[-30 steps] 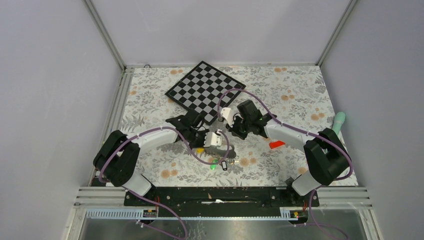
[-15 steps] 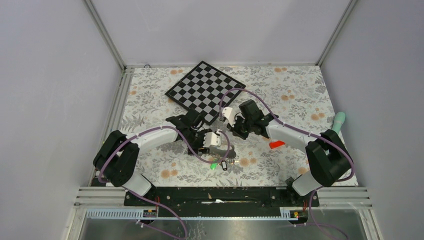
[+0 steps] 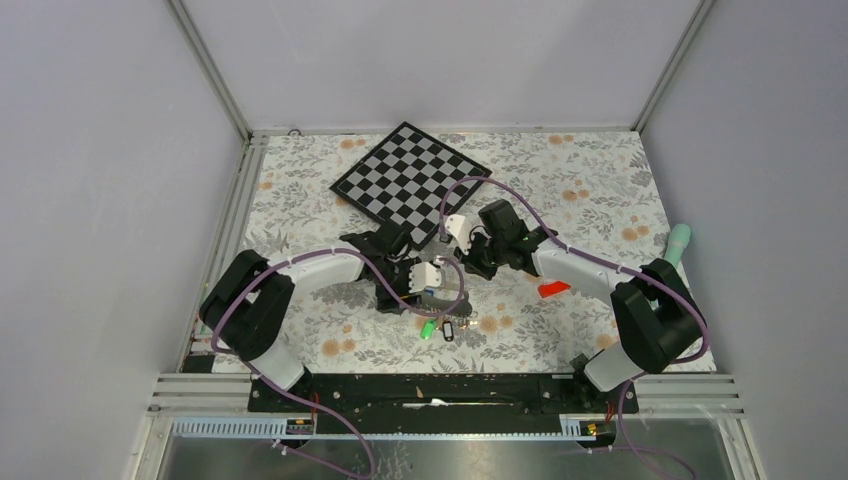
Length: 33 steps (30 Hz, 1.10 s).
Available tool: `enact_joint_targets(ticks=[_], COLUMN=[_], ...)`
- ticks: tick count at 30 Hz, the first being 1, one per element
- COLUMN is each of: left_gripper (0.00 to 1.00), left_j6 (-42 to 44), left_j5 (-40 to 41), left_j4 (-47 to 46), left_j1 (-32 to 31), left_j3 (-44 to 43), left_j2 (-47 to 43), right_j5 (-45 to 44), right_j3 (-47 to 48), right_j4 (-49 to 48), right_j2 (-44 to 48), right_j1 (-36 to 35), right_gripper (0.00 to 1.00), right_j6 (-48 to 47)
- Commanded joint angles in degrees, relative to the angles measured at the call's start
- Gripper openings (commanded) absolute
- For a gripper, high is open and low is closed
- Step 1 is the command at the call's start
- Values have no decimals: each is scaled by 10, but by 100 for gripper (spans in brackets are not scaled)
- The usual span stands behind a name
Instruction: Put the keys on the keyring
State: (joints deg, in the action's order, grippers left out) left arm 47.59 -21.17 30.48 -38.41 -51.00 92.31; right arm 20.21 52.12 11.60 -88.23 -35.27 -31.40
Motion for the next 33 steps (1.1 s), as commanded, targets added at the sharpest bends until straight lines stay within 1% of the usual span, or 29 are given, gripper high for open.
enact_joint_targets(ticks=[1, 5, 8, 16, 17, 27, 33], left_gripper=[56, 32, 19, 2, 0, 0, 0], left_j6=[-12, -15, -18, -27, -28, -29, -14], left_j5=[23, 26, 32, 50, 51, 57, 62], left_j4=[-18, -18, -13, 6, 7, -2, 1], left_j1=[-2, -2, -2, -1, -1, -1, 0], left_j3=[3, 12, 7, -16, -17, -15, -6], left_j2=[24, 17, 3, -37, -40, -51, -28], right_j5=[11, 14, 19, 18, 19, 24, 23], right_j3=[0, 0, 1, 1, 2, 4, 3], right_j4=[7, 7, 7, 8, 7, 8, 10], right_j2=[17, 14, 8, 8, 8, 3, 3], right_j1=[4, 6, 7, 6, 7, 7, 8], right_gripper=[9, 10, 9, 10, 10, 10, 10], right_j6=[5, 5, 5, 7, 7, 9, 9])
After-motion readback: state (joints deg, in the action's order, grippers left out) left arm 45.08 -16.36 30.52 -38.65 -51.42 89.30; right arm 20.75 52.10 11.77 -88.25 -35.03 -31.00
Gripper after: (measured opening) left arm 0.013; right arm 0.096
